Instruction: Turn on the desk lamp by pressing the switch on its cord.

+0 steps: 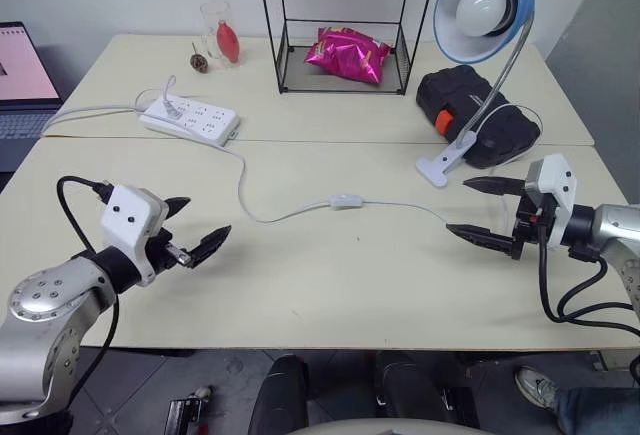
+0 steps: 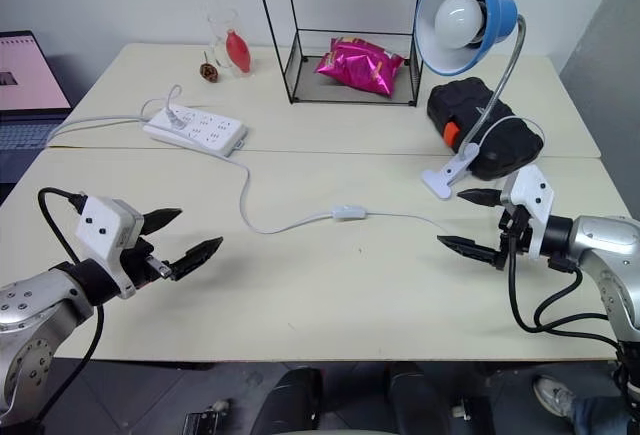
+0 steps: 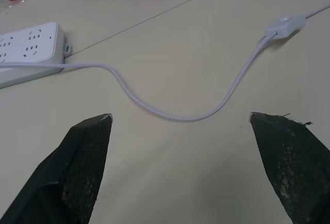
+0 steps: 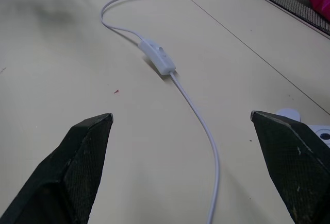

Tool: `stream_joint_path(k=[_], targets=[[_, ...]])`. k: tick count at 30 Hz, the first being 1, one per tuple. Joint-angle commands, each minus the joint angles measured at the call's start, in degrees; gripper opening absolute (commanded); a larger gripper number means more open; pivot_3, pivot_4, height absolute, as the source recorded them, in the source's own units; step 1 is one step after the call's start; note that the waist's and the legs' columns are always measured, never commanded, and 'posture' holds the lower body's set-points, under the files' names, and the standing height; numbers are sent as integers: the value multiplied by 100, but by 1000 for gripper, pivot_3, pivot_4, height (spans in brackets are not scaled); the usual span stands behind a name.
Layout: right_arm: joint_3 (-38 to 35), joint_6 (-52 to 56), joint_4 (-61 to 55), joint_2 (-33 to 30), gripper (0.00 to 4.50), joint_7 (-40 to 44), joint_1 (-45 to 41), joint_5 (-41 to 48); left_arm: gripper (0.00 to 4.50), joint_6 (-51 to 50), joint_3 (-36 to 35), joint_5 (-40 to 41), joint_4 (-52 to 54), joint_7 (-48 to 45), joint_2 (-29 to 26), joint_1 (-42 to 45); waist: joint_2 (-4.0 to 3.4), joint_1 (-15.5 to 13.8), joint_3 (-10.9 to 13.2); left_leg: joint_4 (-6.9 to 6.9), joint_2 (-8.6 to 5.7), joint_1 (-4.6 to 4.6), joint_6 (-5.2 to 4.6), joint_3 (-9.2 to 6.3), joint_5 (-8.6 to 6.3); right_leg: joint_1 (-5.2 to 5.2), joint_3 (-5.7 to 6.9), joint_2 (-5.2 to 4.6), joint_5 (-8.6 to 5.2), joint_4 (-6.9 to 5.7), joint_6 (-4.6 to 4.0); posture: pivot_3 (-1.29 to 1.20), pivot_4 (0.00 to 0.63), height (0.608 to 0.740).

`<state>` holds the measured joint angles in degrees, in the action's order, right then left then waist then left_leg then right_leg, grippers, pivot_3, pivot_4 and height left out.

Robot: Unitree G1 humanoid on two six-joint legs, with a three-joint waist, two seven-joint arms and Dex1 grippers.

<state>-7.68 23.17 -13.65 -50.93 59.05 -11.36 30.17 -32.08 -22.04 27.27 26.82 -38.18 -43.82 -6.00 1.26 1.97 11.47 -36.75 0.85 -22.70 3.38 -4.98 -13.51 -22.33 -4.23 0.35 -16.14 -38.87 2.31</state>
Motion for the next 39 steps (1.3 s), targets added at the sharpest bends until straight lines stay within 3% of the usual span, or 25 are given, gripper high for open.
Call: stream_joint_path(k=[1,8,23,32,39], targets=[[-111,-48,-251,15,4500,-21,35,-16,4437,163,-109,-6,132,-106,-60,-17,0,0,0,0,0,0,0,0,0,0,0,0,0,0,0,0,150,740],[-131,-12,-334,31,4500,-75,101,6,4437,82,-23,-164,118,34,-44,82,0,-5,0,0,0,0,0,-1,0,0,0,0,0,0,0,0,150,740],[-76,8,-335,146,4500,-141,64,-41,4437,409,117,310,-34,-788,39,233,0,-7,0,-1,0,-1,0,1,0,0,0,0,0,0,0,0,150,740],[-28,482,-1002,247,4500,-613,193,41,4437,-184,1236,665,-989,-1019,493,1812,0,-22,0,-7,-3,-4,0,-1,0,0,1,2,4,-1,7,0,150,740],[184,1708,-2211,658,4500,-1629,-90,609,4437,138,2399,-4,-3598,-1633,1271,3757,2,-14,0,-11,-6,-13,0,-10,0,-6,4,5,5,-2,8,0,150,740]])
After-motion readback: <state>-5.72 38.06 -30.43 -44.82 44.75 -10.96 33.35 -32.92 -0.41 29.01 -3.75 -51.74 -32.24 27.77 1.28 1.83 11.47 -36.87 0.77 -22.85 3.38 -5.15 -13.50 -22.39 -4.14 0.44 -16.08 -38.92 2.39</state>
